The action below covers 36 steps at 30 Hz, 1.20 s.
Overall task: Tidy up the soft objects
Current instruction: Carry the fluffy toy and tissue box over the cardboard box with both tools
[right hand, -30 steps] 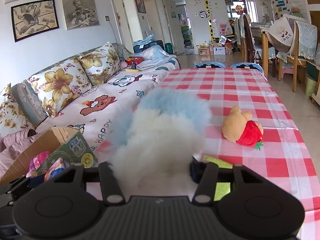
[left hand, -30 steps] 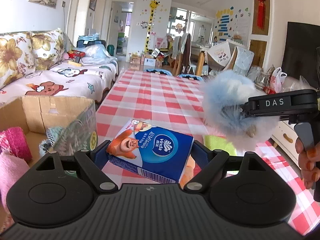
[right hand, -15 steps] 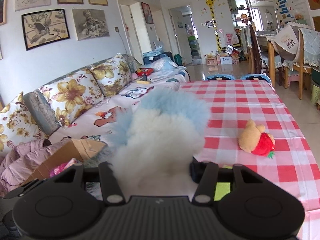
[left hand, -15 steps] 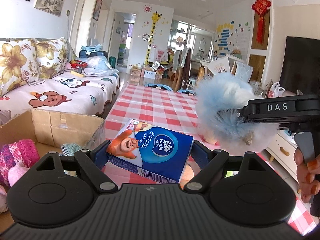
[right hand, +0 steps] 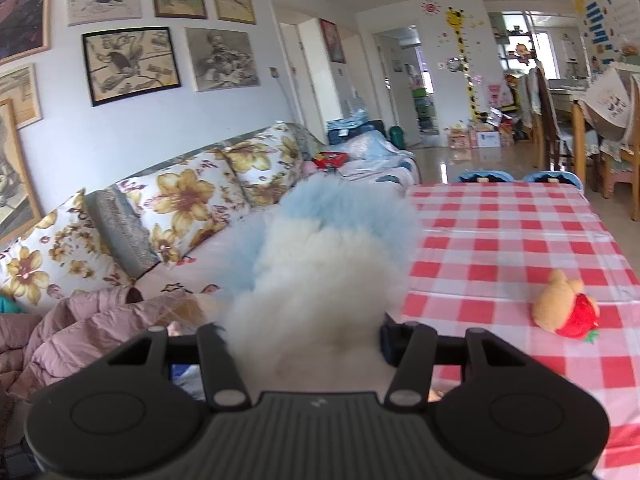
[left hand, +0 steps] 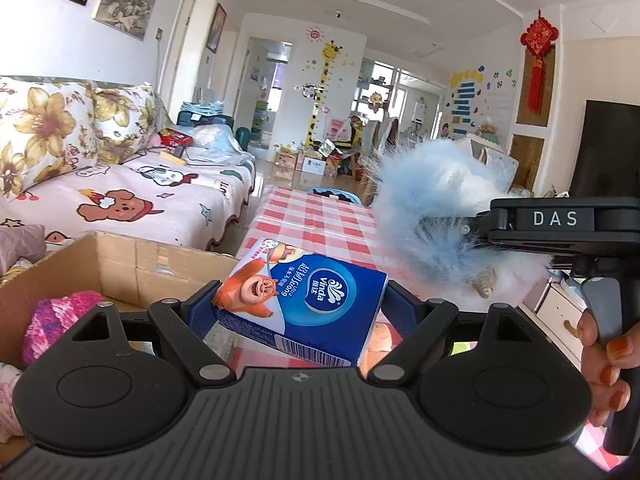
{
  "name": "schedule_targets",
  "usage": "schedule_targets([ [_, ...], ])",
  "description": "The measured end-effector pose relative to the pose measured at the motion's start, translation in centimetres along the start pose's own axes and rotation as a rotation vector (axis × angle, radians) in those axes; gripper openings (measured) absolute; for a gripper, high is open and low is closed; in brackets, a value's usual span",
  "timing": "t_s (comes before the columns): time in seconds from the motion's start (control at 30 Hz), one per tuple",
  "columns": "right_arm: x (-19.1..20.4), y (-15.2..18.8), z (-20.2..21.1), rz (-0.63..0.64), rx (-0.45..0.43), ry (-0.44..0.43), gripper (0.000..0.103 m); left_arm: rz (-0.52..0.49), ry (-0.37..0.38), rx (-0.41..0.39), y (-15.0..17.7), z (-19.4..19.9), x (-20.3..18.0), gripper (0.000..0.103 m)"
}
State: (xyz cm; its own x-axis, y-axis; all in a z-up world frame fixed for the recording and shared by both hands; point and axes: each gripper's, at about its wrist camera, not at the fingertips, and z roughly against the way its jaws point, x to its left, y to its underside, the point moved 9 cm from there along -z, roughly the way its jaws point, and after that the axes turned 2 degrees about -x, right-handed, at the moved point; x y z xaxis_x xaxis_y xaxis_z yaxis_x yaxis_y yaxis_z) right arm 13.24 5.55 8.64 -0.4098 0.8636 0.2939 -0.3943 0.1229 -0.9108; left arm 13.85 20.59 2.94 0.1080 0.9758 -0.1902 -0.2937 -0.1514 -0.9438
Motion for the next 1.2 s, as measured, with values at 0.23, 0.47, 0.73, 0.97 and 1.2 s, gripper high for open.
schedule_targets([
  [0.23,2.4,-0.6,-1.4,0.010,-0.008,-0.054,0.053,0.023,-0.042,-0.012,-0.4,0.5,1.3,0.103],
  [0.47,4.8,-1.0,-3.3,0.008,-0.014,-0.112,0.053,0.070,-0.113,-0.020,-0.8,1.1,3.5,0.103],
  [0.73,7.6,-0.8,-5.8,0.012,0.008,-0.172,0.054,0.190,-0.204,0.027,-0.3,1.4,7.2,0.103],
  [0.97,9.8,0.5,-8.3,0.025,0.058,-0.206,0.054,0.242,-0.253,0.074,0.6,2.4,8.6,0.103],
  [1.2,11.2,1.5,-10.3,0.023,0.101,-0.224,0.054,0.253,-0.275,0.091,0.9,3.0,8.8,0.103],
])
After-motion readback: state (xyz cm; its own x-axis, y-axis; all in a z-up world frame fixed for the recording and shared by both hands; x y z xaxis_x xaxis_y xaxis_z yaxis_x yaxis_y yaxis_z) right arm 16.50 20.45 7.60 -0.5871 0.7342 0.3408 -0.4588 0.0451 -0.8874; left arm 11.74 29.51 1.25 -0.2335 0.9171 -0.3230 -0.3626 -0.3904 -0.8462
